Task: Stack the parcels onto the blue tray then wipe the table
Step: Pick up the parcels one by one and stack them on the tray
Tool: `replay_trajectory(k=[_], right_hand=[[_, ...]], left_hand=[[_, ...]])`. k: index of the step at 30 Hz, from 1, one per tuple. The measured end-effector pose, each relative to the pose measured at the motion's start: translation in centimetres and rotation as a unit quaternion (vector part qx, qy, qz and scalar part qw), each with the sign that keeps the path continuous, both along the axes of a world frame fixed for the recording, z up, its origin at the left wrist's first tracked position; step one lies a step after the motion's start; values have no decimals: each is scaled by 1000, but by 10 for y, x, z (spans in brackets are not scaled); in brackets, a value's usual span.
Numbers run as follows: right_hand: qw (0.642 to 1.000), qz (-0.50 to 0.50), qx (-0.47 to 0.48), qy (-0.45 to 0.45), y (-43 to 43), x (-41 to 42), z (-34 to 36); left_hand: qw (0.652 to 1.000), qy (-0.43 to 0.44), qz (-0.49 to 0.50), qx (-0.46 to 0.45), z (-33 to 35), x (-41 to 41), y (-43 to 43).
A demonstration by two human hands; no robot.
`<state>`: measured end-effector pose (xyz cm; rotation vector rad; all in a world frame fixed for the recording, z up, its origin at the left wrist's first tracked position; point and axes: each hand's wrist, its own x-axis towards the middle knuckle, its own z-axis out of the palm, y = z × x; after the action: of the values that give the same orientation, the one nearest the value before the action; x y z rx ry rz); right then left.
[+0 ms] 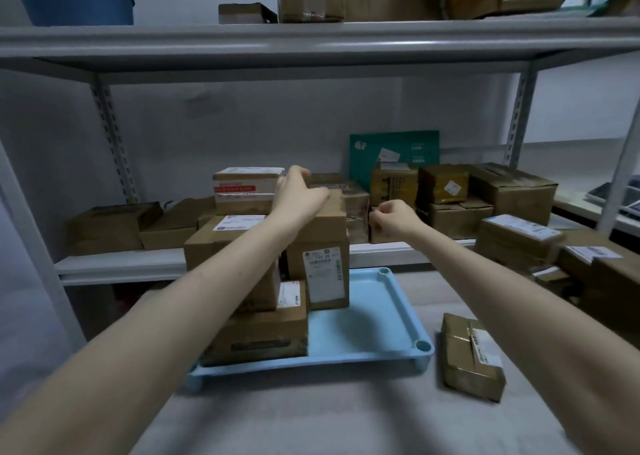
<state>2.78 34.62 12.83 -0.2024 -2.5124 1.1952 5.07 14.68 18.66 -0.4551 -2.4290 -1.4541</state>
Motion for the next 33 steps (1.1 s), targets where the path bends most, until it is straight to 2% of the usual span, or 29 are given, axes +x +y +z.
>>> replay_trajectory(k=[2, 5, 7, 10, 12, 18, 21, 24, 27, 29, 31, 33], right_hand=[[993, 2, 88, -85, 18, 17, -15], [939, 8, 248, -238, 40, 41, -38], [914, 12, 273, -299, 50, 56, -51], [898, 14, 246, -365, 72, 78, -67], [873, 22, 264, -409, 83, 86, -78], [809, 44, 360, -463, 94, 109, -106], [814, 26, 388, -431, 94, 114, -119], [855, 36, 322, -405, 101, 115, -114], [920, 73, 155, -352, 107, 119, -95], [945, 99, 24, -310, 107, 124, -81], [946, 141, -101, -272, 103, 133, -70], [920, 204, -249, -224, 100, 137, -67]], left_hand=[[999, -12, -33, -9, -9, 13, 20], [996, -40, -70, -22, -28, 27, 47], [994, -64, -79, -28, -40, 33, 60], [989, -108, -98, -29, -62, 42, 77], [985, -134, -107, -27, -75, 47, 83], [973, -195, -114, -37, -101, 58, 94], [971, -207, -117, -41, -107, 60, 95], [969, -217, -115, -39, -111, 60, 95], [969, -219, -111, -40, -112, 59, 91], [968, -222, -106, -42, -111, 57, 87], [965, -230, -117, -43, -109, 55, 84], [958, -238, -158, -34, -106, 54, 81]])
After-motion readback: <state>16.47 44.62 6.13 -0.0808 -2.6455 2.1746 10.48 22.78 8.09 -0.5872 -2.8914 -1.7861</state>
